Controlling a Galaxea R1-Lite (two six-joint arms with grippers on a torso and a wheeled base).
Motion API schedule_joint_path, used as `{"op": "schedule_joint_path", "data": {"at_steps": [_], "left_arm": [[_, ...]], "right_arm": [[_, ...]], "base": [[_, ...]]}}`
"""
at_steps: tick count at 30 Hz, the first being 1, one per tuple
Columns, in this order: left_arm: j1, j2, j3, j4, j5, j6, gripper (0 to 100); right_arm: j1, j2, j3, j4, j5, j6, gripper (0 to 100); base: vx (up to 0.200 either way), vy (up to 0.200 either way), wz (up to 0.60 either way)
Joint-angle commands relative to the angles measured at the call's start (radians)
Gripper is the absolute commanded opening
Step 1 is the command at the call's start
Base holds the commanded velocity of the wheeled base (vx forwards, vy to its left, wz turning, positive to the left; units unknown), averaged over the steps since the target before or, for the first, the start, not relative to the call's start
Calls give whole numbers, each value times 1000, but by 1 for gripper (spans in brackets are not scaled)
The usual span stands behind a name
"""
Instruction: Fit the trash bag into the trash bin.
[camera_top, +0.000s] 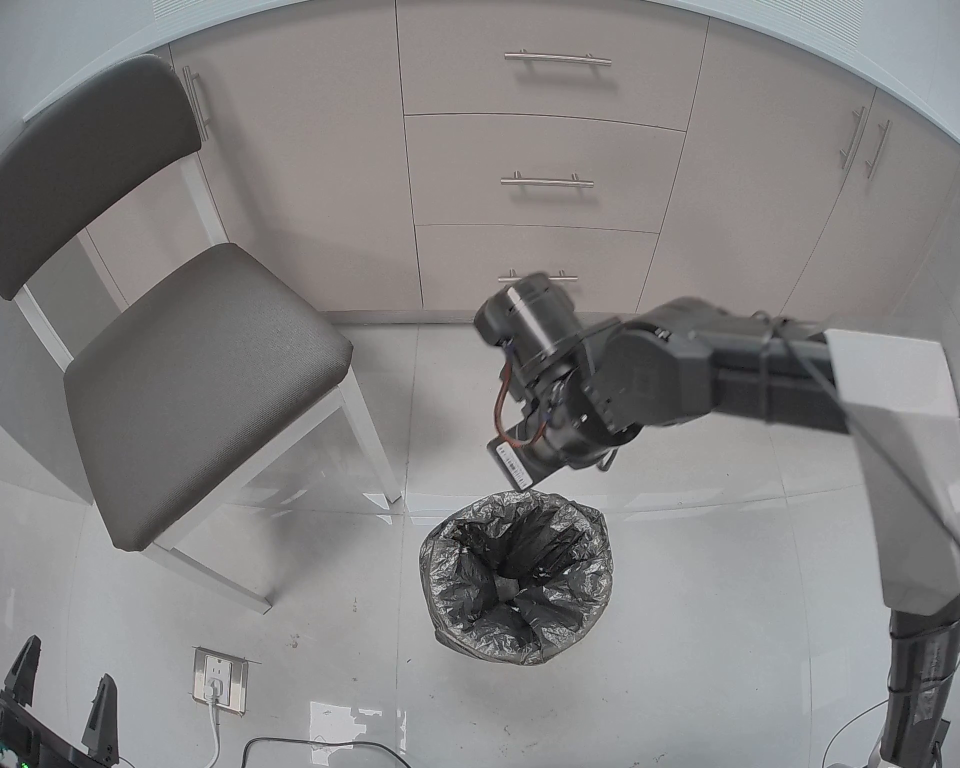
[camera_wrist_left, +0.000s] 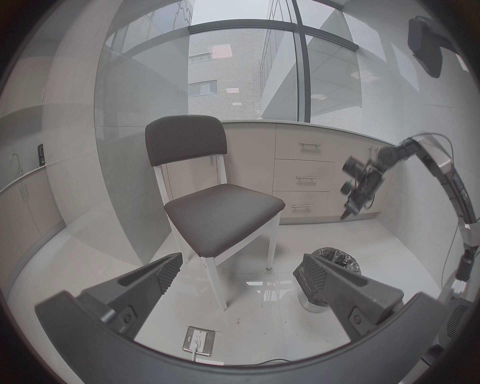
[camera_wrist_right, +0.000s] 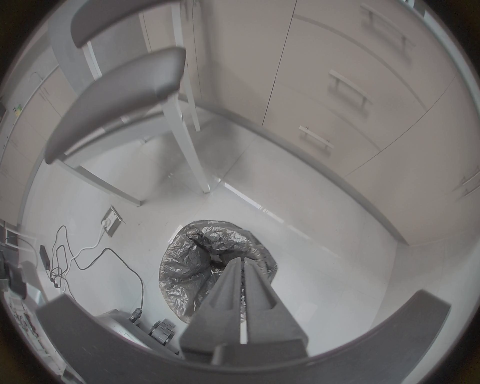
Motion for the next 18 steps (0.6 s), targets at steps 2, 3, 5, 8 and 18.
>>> {"op": "schedule_joint_path", "data": {"at_steps": [2,3,5,8,18], "left_arm": [[-1,-12,17,11,-8,3,100],[-1,-12,17,11,-8,5,100],[-1,-12,17,11,-8,5,100],[-1,-14,17,11,-8,6,100],[0,-12,17,11,-7,5,100]], "right_arm": [[-8,-314,0,103,-3,-97,0],[-8,-358,0,130,-3,-112,0],[-8,-438,0,189,-9,-154,0],[-8,-550,0,262,-78,-221,0],[-102,-846,0,429,-234,-266,0]], "base": [[0,0,0],[0,0,0],[0,0,0],[0,0,0],[0,0,0]]}}
